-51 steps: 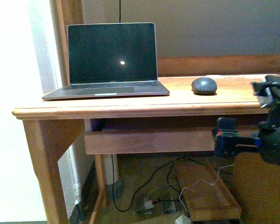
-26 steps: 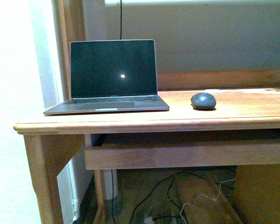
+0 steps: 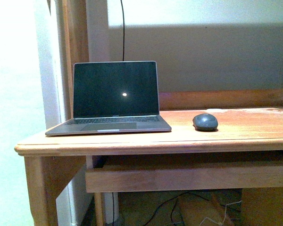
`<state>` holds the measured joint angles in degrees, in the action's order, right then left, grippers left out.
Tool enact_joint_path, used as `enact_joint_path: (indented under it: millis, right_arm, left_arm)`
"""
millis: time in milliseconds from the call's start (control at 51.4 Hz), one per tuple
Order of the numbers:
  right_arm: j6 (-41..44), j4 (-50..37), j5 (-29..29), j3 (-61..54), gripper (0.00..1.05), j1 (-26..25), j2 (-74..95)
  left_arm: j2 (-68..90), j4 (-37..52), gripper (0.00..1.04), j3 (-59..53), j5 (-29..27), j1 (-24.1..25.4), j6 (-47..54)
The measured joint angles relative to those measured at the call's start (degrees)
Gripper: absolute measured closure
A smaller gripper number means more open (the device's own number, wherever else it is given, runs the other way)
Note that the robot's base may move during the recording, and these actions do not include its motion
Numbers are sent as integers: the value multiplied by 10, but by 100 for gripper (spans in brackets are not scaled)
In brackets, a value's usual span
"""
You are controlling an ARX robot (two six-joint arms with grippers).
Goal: Place mouse
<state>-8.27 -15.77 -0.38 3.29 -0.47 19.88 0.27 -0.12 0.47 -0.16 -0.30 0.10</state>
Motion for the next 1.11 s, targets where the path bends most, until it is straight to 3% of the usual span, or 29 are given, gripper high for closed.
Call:
enact_joint_path:
  millis: [234,409,584,681,1070,1109]
  right_arm:
    - [71,30,2,-11,75,3,-48]
    - [77,32,2,-24,101,3,-72]
    - [80,54,2,-24,102,3,-96]
    - [80,150,3,-24,102,3,-171]
    - [80,157,3,-24,102,3,-196]
    - [81,157,3,-24,98,3,-196]
  left_arm:
    - [0,0,8,0,2,0,0]
    - [0,0,8,0,2,0,0]
    - [0,0,8,0,2,0,0]
    - [0,0,8,0,1,0,0]
    - [0,0,8,0,1,0,0]
    - [0,0,8,0,2,0,0]
